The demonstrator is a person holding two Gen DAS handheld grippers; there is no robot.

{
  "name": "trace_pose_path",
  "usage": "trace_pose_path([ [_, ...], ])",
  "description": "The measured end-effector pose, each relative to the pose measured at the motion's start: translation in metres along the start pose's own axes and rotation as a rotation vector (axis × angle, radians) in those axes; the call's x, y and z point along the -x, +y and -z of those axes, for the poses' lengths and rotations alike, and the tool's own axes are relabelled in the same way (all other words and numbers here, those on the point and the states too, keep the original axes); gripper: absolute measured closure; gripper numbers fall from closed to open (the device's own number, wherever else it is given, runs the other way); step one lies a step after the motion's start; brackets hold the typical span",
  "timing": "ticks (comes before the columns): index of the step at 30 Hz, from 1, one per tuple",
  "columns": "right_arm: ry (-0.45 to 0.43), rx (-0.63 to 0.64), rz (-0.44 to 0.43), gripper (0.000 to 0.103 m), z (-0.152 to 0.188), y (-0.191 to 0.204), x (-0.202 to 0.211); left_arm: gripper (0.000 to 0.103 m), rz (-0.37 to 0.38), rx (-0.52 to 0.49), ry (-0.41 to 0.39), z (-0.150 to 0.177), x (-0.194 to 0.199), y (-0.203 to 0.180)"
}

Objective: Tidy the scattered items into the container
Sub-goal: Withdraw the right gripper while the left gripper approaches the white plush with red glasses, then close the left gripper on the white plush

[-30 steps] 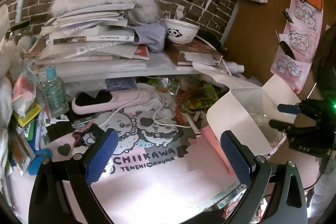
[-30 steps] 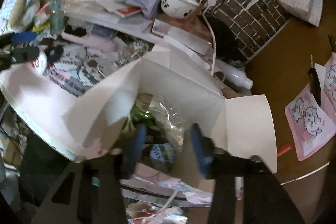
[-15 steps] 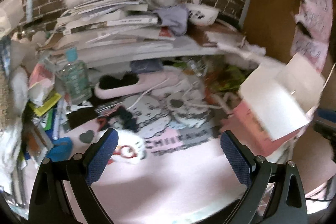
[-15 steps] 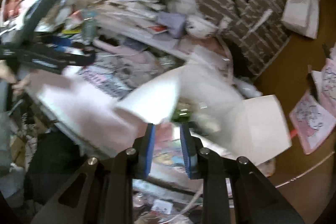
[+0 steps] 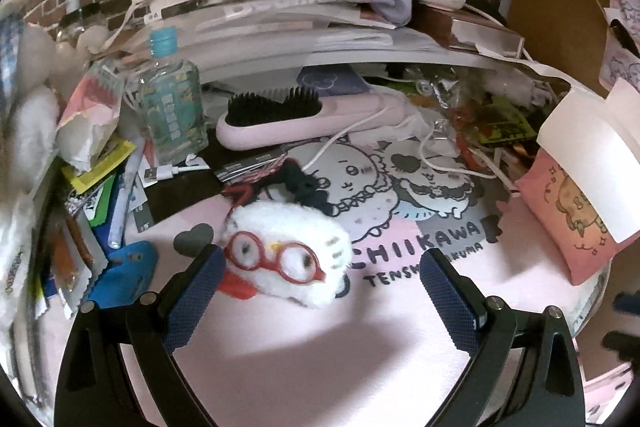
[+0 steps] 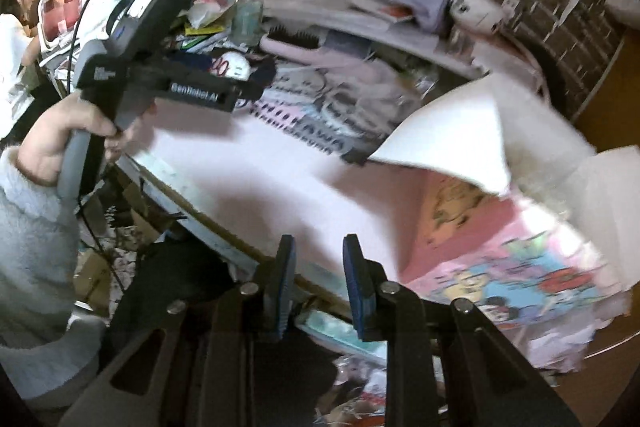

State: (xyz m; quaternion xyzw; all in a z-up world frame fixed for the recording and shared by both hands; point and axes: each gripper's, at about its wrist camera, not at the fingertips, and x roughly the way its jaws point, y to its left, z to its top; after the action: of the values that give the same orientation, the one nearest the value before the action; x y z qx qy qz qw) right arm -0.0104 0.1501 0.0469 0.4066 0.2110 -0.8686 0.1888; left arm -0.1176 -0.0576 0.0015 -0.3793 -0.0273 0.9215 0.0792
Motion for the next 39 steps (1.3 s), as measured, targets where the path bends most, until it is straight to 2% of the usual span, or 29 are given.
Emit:
trace_pose_path([
  [5, 0.017, -0.027, -0.049, 0.082, 0.004, 0.006, -0.016, 0.006, -0.006, 0.007, -0.013, -0.004, -0.002, 0.009],
  [14, 0.001, -0.096, -0.050, 0.082, -0.003, 0.006, -0.038, 0.006, 0.015, 0.026, 0.038, -0.003, -0.020, 0.014],
  [18, 0.020, -0.145, -0.046, 0.082, -0.007, -0.004, -0.050, 0.007, 0.028, 0.036, 0.051, -0.002, -0.025, 0.014],
  [28, 0.023, -0.176, -0.037, 0.082, -0.010, -0.012, -0.060, 0.007, -0.028, -0.014, 0.077, -0.005, -0.034, 0.006],
  [29, 0.022, -0.179, -0.035, 0.082, -0.011, -0.012, -0.060, 0.011, -0.038, -0.020, 0.078, -0.005, -0.034, 0.005],
  [32, 0.013, -0.198, -0.031, 0.082, -0.012, -0.015, -0.061, 0.035, -0.088, -0.050, 0.079, -0.004, -0.032, 0.002],
  [39, -0.010, -0.233, -0.011, 0.082, -0.014, -0.019, -0.062, 0.048, -0.078, -0.056, 0.094, -0.005, -0.031, 0.001],
])
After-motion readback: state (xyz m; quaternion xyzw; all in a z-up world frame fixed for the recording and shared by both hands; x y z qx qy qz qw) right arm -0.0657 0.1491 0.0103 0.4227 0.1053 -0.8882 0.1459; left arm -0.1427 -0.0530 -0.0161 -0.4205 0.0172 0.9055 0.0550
